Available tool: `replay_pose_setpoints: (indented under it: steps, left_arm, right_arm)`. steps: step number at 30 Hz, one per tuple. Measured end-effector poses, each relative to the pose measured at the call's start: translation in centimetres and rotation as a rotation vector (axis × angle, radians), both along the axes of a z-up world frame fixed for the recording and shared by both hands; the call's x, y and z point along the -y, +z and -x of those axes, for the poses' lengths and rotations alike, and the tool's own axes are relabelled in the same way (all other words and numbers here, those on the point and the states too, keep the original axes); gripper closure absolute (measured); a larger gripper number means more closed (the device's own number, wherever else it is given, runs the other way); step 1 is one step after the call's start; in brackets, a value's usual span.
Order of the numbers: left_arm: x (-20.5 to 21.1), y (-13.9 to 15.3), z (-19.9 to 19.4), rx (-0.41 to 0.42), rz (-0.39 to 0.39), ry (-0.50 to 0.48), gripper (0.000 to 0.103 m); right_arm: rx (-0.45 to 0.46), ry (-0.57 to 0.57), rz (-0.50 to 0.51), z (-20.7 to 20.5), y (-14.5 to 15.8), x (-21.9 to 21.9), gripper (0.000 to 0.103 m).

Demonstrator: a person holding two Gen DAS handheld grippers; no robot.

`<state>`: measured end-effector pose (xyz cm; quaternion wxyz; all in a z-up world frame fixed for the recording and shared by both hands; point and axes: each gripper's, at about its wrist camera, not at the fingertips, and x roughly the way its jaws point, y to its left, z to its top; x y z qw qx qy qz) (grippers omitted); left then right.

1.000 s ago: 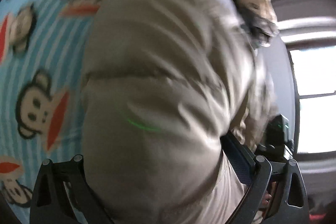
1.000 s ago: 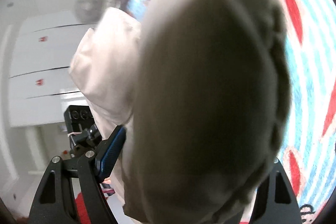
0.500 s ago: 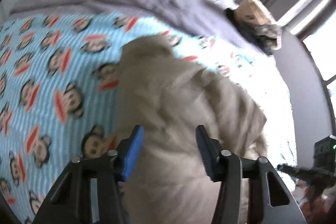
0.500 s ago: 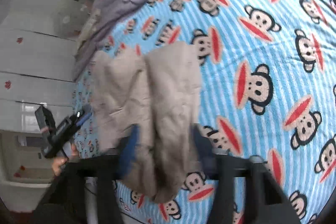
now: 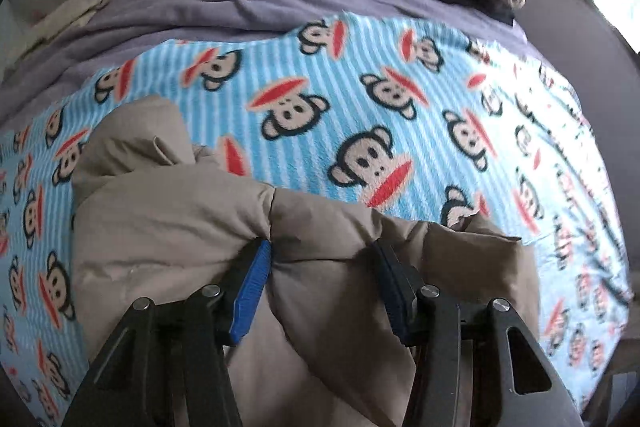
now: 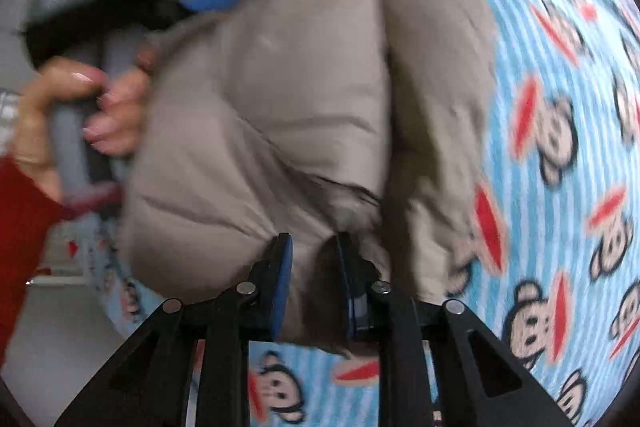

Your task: Fold large clothes

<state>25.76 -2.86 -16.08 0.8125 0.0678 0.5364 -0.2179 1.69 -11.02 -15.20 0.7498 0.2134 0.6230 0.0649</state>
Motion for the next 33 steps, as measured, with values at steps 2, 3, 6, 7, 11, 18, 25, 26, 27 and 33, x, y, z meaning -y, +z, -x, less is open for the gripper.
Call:
replay_pose_setpoints:
  steps: [2,3,6,7,11,18,25,26,27,33]
  left_arm:
    - [1.1,-0.3,0.8,0.016,-0.029,-0.008,0.05]
    - [1.4,-0.7,0.8,0.02,-0.04,-0.008,0.05]
    - [1.9,-1.1,1.1,0.022,-0.061,-0.011,0.05]
    - [2.0,-1.1,1.1,0.023,-0.065,-0.012,0.05]
    - [1.9,-1.3,1.2,0.024,-0.072,-0.016,0.05]
    - [1.5,0.9,1.7,0.01,-0.079,-0.023,0.049]
    - [-4.8,6.0,6.7,0.066,-0.047,0.034,0.049]
    - [-6.1,6.1,7.5,0.068,-0.048,0.057,0.042]
    - [-7.3,6.1,8.4,0.07,-0.054,0.087,0.035]
    - [-14.0,2.7,13.6,-0.033,-0.1,0.201,0.034]
  right_arm:
    - [-0.012,-0.045,-0.036,0.4,-1.6,1.3,0.092]
    - [-0.026,-0.07,-0.053,0.7,-2.6,2.2,0.097]
    - [-0.039,-0.091,-0.101,1.0,-4.1,3.5,0.103]
    - [-0.044,-0.096,-0.111,0.9,-4.5,3.6,0.103]
    - [-0.05,-0.088,-0.116,0.3,-5.3,3.9,0.103]
    - [-0.074,-0.099,-0.142,-1.4,-6.5,3.6,0.103]
    - [-0.092,-0.092,-0.133,-1.6,-6.9,3.2,0.103]
    - [-0.093,-0.095,-0.138,-1.7,-7.0,3.2,0.103]
    - [-0.094,-0.098,-0.142,-1.7,-7.1,3.3,0.103]
    - [-0.069,-0.106,-0.119,-2.0,-4.7,3.3,0.103]
